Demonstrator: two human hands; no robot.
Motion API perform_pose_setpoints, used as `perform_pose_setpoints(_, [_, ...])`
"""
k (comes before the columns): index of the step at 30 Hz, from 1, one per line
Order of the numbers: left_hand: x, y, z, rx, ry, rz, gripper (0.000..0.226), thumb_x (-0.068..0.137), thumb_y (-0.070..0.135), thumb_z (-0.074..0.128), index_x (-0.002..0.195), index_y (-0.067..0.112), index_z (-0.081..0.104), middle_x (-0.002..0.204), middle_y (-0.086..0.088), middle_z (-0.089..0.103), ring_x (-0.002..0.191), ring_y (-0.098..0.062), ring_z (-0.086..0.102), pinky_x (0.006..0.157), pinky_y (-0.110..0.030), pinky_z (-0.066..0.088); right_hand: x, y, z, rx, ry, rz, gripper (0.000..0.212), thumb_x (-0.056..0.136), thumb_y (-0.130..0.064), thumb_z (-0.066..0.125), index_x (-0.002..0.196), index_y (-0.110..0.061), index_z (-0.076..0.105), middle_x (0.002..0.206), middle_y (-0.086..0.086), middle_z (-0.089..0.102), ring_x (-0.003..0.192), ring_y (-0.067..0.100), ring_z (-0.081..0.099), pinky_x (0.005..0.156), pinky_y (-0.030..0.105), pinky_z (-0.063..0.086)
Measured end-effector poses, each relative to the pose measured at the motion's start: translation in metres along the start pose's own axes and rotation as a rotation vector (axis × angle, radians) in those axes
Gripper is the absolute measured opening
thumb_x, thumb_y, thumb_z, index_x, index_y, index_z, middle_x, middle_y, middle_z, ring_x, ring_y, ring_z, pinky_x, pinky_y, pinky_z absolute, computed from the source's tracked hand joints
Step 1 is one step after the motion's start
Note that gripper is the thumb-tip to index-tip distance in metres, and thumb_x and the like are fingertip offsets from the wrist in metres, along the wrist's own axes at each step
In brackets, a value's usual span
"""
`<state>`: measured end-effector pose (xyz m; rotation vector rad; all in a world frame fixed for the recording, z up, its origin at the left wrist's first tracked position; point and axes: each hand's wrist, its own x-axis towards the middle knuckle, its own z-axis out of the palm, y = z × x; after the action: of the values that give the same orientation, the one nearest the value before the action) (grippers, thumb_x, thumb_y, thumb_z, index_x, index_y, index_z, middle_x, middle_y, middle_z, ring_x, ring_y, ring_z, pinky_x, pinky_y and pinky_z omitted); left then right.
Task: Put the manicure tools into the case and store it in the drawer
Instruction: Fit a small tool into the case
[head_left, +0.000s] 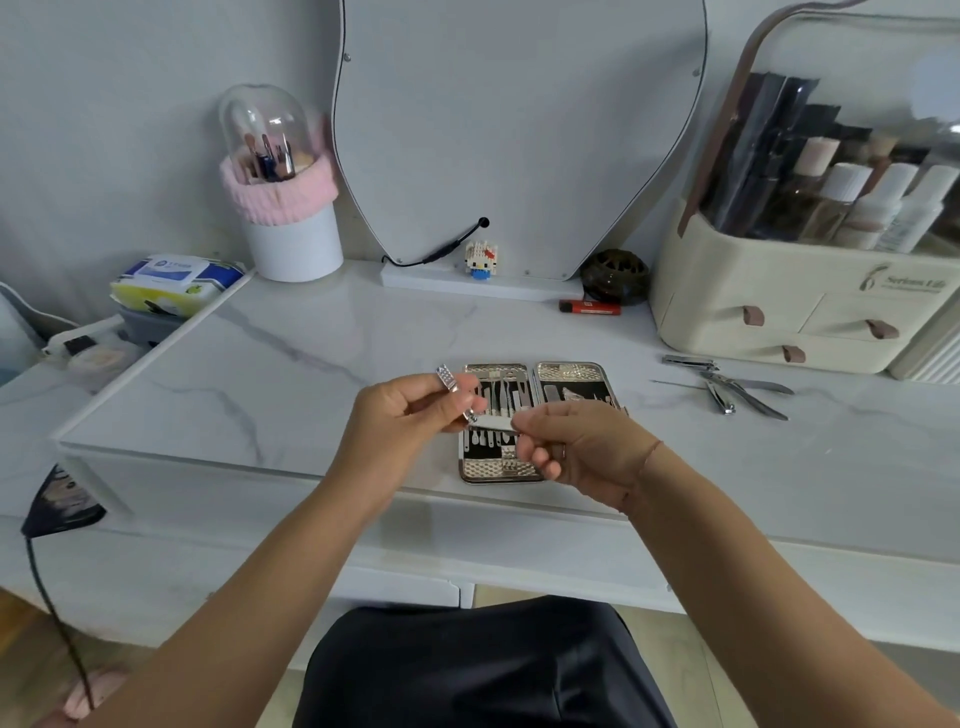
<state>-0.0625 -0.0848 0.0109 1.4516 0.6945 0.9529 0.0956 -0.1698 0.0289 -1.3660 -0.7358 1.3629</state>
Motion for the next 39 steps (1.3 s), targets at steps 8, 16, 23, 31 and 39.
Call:
perform_pose_setpoints(8, [-0.007,0.003,-0.016,0.175,-0.085,0.010,0.013,0.072,0.009,0.074,0.085,0.008,0.074,0.080,-0.001,0.075,0.073,-0.009,0.069,0.069,-0.014,0.051,-0.001,-0.004,-0.022,-0.221,0.196,-0.253,0.009,0.089,-0.010,0.058,0.095,-0.004,0.062,0.059,0.009,0.065,0.045,0.009,0.054,0.043,0.018,0.047])
perform_pose_setpoints(16, [0.004,0.005,-0.030,0.328,-0.204,-0.039,0.010,0.074,0.008,0.073,0.084,0.009,0.073,0.073,0.005,0.074,0.070,-0.002,0.067,0.069,-0.008,0.046,0.000,0.008,-0.036,-0.274,0.207,-0.196,0.010,0.089,-0.008,0.058,0.096,-0.004,0.063,0.064,0.012,0.066,0.048,0.011,0.054,0.044,0.018,0.046])
perform_pose_setpoints(23, [0.008,0.006,-0.035,0.378,-0.259,-0.038,0.006,0.074,0.009,0.073,0.079,0.011,0.073,0.071,0.003,0.073,0.070,-0.002,0.066,0.068,-0.008,0.045,0.002,0.008,-0.037,-0.270,0.187,-0.183,0.011,0.089,-0.009,0.058,0.097,-0.003,0.063,0.065,0.012,0.065,0.048,0.011,0.054,0.045,0.018,0.047])
perform_pose_setpoints(31, [0.011,0.004,-0.040,0.394,-0.267,-0.044,0.006,0.073,0.009,0.074,0.077,0.013,0.073,0.071,0.000,0.073,0.068,-0.002,0.064,0.069,-0.009,0.046,0.003,0.008,-0.037,-0.251,0.182,-0.187,0.010,0.089,-0.007,0.058,0.097,-0.003,0.063,0.063,0.011,0.065,0.046,0.010,0.054,0.044,0.017,0.047])
perform_pose_setpoints(39, [0.014,0.004,-0.033,0.255,-0.320,-0.077,0.019,0.067,0.016,0.071,0.081,0.004,0.072,0.077,-0.004,0.074,0.070,-0.010,0.068,0.068,-0.014,0.050,0.003,0.008,-0.037,-0.243,0.186,-0.181,0.007,0.089,-0.007,0.057,0.093,-0.005,0.063,0.062,0.011,0.065,0.046,0.011,0.054,0.044,0.017,0.047])
